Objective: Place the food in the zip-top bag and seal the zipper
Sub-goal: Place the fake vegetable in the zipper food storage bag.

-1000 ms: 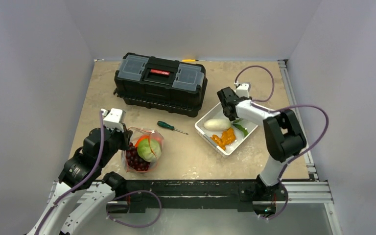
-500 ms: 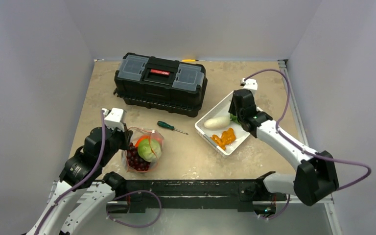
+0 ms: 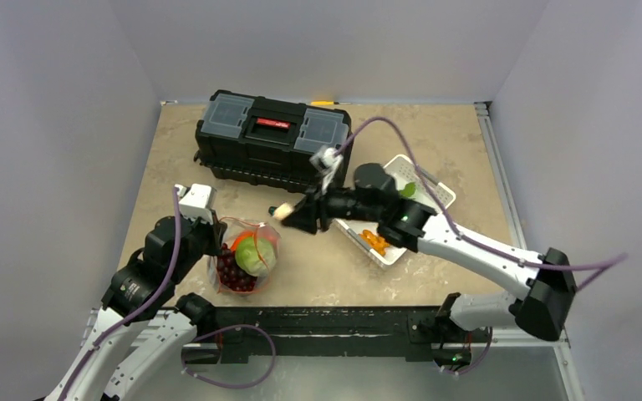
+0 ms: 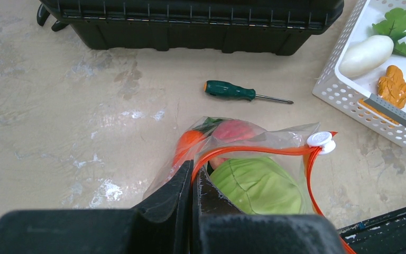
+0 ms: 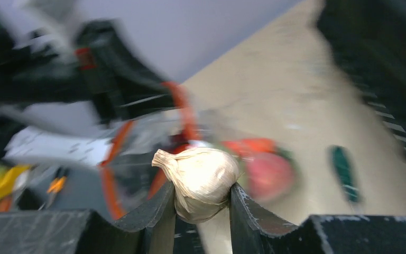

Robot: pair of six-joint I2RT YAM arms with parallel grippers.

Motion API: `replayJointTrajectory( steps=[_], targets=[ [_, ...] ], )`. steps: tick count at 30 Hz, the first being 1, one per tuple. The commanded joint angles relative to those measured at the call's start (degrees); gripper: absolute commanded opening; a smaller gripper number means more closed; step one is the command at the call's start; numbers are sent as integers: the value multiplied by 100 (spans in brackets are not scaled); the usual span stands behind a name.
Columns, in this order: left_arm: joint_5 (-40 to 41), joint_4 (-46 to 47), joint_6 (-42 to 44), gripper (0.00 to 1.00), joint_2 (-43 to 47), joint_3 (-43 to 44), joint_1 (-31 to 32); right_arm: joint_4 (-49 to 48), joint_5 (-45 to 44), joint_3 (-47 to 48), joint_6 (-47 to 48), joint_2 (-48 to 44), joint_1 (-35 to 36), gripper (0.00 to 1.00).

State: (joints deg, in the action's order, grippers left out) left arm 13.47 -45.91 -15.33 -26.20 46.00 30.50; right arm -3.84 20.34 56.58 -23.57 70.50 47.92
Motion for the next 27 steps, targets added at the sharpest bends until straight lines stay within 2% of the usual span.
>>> replayJointTrajectory(
  steps=[1, 3, 11, 15, 17, 18, 21, 23, 27],
  targets=[
    [49, 188, 74, 0, -34, 120, 6, 279, 629, 1069, 637, 536, 1234, 7],
    [48, 179, 74, 0, -28, 125, 5, 507, 344, 1340, 836, 785, 1610, 7],
    [50, 194, 74, 0, -13, 125, 0, 1403, -1759, 2419, 1286, 2073, 2714, 7],
    [50, 181, 74, 0, -4, 127, 2, 1761, -3252, 2901, 1294, 2567, 2935, 8],
    [57, 180, 74, 0, 0, 121, 1, 1935, -3617, 3059, 1292, 2735, 2949, 12],
    [59, 185, 74, 0, 8, 122, 4, 2000, -3677, 3120, 1305, 2796, 2946, 16],
    [59, 188, 74, 0, 17, 125, 8, 2091, -3611, 3187, 1339, 2885, 2980, 41],
    [59, 191, 74, 0, 7, 121, 1, 2059, -3514, 3163, 1370, 2858, 3022, 53],
    [46, 188, 83, 0, -3, 122, 1, 1989, -3405, 3071, 1358, 2653, 3066, 67]
  ],
)
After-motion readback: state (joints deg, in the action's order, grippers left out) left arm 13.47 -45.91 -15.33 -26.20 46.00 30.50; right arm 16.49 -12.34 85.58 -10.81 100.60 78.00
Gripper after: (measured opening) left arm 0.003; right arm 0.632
